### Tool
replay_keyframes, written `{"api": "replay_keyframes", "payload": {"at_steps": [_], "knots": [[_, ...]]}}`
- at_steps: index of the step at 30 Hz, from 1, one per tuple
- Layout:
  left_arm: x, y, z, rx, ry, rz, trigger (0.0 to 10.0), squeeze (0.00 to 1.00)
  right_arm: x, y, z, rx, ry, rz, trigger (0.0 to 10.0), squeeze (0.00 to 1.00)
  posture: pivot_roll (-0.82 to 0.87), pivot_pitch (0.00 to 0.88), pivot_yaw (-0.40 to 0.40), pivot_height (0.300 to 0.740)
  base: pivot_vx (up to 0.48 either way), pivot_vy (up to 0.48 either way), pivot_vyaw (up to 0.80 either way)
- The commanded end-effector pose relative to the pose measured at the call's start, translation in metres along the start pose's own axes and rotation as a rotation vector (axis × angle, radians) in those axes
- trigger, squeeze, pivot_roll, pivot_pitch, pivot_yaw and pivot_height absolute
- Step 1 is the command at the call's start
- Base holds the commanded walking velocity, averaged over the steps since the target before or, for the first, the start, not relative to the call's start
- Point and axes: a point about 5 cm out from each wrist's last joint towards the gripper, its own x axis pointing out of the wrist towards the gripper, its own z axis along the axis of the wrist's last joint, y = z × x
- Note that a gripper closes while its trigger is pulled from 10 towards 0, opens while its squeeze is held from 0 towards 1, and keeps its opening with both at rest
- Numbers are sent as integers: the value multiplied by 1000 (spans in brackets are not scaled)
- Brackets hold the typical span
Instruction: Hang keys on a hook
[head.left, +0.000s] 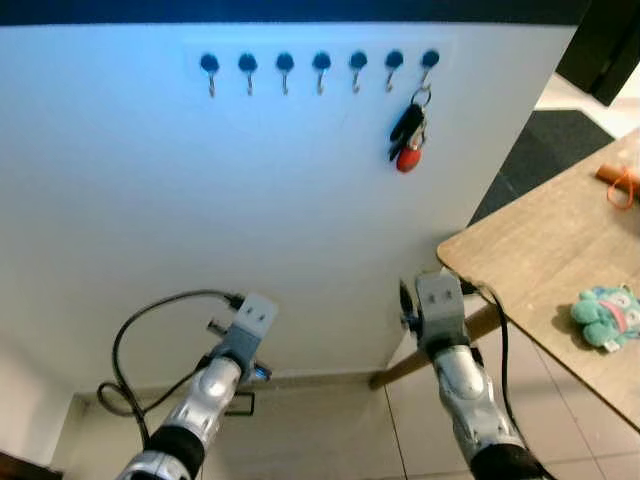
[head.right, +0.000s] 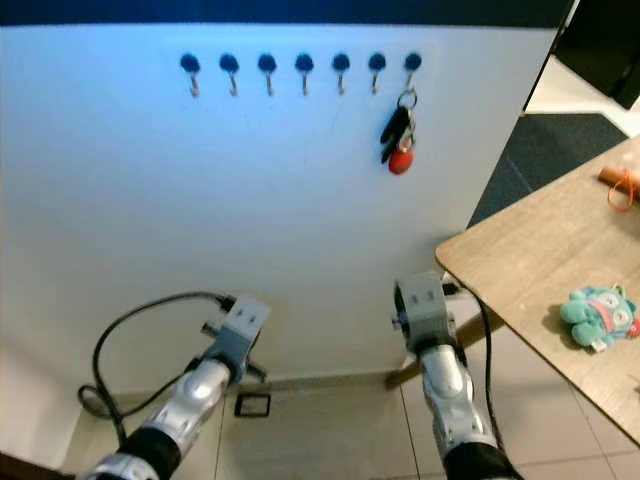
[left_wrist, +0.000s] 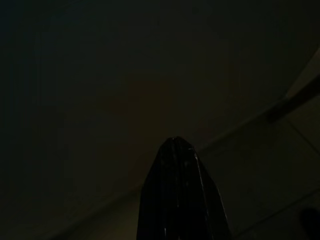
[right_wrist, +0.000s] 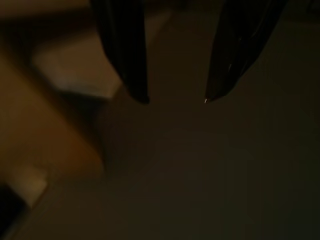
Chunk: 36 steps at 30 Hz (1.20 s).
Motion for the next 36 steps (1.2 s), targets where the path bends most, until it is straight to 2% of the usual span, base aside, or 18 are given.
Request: {"api": "replay_keyframes", "payload": {"at_steps": [1, 5, 7, 9, 10, 13, 16, 20, 23, 24, 27, 32, 33, 35, 36], "knots": [[-3, 5, -15, -18, 68, 20, 10000, 0, -6, -3, -24, 90, 133, -16, 10000, 0, 49, 24, -23, 740, 0, 0, 0], [-10, 6, -36, -53, 169, 34, 10000, 0, -22, -3, -59, 120, 320, -9, 10000, 0, 53, 26, -23, 740, 0, 0, 0], [-10, 6, -36, -53, 169, 34, 10000, 0, -22, -3, -59, 120, 320, -9, 10000, 0, 53, 26, -23, 740, 0, 0, 0], [-17, 5, -55, -82, 266, 45, 10000, 0, -36, -1, -80, 114, 432, 1, 10000, 0, 53, 32, -22, 740, 0, 0, 0], [-17, 5, -55, -82, 266, 45, 10000, 0, -36, -1, -80, 114, 432, 1, 10000, 0, 53, 32, -22, 740, 0, 0, 0], [-29, 4, -78, -63, 361, 26, 10000, 0, -60, 2, -107, 131, 582, 1, 10000, 0, 49, 39, -14, 740, 0, 0, 0], [-33, 4, -83, -62, 378, 18, 10000, 0, -66, 3, -113, 128, 617, 1, 10000, 0, 49, 39, -14, 740, 0, 0, 0], [-35, 5, -87, -78, 379, 8, 10000, 0, -67, 3, -114, 122, 603, -7, 10000, 0, 48, 41, -2, 740, 0, 0, 0], [-35, 5, -83, -110, 333, -7, 10000, 0, -65, 2, -111, 126, 566, -15, 10000, 0, 44, 41, 2, 740, 0, 0, 0], [-32, 3, -74, -169, 239, -19, 10000, 0, -62, 1, -107, 120, 532, -11, 10000, 0, 45, 41, 2, 740, 0, 0, 0], [-30, 2, -68, -168, 188, -37, 10000, 0, -60, 1, -105, 106, 512, 4, 10000, 0, 43, 40, 0, 740, 0, 0, 0], [-30, 1, -73, -144, 235, -28, 10000, 0, -61, 5, -106, 56, 515, 32, 10000, 0, 35, 36, -3, 740, 0, 0, 0], [-32, 2, -78, -137, 284, -18, 10000, 0, -62, 7, -108, 60, 528, 32, 10000, 0, 29, 38, -4, 740, 0, 0, 0], [-33, 3, -80, -129, 300, -11, 10000, 0, -63, 8, -108, 65, 534, 32, 10000, 0, 31, 40, -5, 740, 0, 0, 0], [-34, 4, -83, -150, 316, 2, 10000, 0, -64, 9, -109, 75, 539, 33, 10000, 0, 31, 40, -5, 740, 0, 0, 0]]}}
